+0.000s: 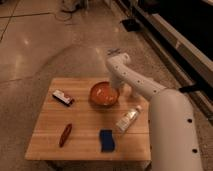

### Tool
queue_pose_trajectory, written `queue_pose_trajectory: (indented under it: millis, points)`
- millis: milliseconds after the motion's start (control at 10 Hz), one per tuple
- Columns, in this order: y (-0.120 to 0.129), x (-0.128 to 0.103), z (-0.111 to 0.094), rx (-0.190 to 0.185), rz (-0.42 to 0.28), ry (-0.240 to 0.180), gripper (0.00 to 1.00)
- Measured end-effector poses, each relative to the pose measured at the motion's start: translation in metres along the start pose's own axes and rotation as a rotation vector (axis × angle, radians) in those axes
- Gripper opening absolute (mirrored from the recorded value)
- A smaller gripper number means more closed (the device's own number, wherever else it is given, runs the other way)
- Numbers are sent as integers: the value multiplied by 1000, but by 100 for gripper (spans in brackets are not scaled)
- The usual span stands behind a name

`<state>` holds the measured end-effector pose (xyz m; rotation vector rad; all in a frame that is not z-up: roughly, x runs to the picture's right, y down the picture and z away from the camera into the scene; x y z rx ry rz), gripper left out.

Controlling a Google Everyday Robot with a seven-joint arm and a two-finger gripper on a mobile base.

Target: Drag the ceramic bowl in a circle

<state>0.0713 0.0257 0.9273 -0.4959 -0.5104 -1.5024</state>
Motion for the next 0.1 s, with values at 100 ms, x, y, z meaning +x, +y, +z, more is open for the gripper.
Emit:
queue_pose_trajectory:
  millis: [100]
  points:
    - [-1,0,0,0,-1,0,80]
